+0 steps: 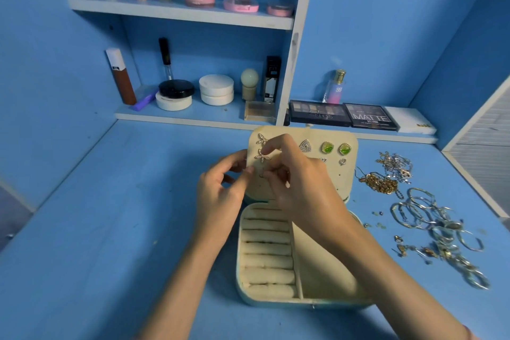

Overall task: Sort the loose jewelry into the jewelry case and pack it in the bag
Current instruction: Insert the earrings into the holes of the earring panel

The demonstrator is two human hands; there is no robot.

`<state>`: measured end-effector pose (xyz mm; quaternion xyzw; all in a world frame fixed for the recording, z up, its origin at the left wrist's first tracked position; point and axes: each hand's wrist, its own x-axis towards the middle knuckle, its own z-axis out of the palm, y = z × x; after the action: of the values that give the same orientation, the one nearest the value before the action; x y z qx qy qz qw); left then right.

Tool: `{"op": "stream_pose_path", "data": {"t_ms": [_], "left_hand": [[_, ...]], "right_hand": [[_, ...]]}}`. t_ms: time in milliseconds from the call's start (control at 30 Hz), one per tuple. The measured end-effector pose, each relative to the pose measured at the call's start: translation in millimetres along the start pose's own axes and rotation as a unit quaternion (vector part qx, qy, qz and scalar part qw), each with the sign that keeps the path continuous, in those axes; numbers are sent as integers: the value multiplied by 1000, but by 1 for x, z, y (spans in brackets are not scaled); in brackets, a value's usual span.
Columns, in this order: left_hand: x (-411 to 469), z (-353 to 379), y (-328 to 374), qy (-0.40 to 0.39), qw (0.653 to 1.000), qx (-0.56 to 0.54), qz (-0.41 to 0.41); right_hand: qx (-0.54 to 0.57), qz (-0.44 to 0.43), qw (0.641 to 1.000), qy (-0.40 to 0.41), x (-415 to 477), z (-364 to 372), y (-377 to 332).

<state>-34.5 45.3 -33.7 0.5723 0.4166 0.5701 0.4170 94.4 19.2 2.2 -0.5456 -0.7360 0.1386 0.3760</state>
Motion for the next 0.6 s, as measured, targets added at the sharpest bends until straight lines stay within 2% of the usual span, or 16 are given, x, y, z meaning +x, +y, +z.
{"op": "stream_pose_path", "data": {"t_ms": [167,400,600], "left_hand": [[0,0,2,1,1000,4,-1],[-1,1,3,-6,1000,0,-2],[-1,1,4,-22,1000,1,9]], "right_hand": [[-1,-1,1000,-19,2,0,-2],[-28,-2,1000,10,1,1,-6],[-134,-80,984,86,1,8,-6]]}}
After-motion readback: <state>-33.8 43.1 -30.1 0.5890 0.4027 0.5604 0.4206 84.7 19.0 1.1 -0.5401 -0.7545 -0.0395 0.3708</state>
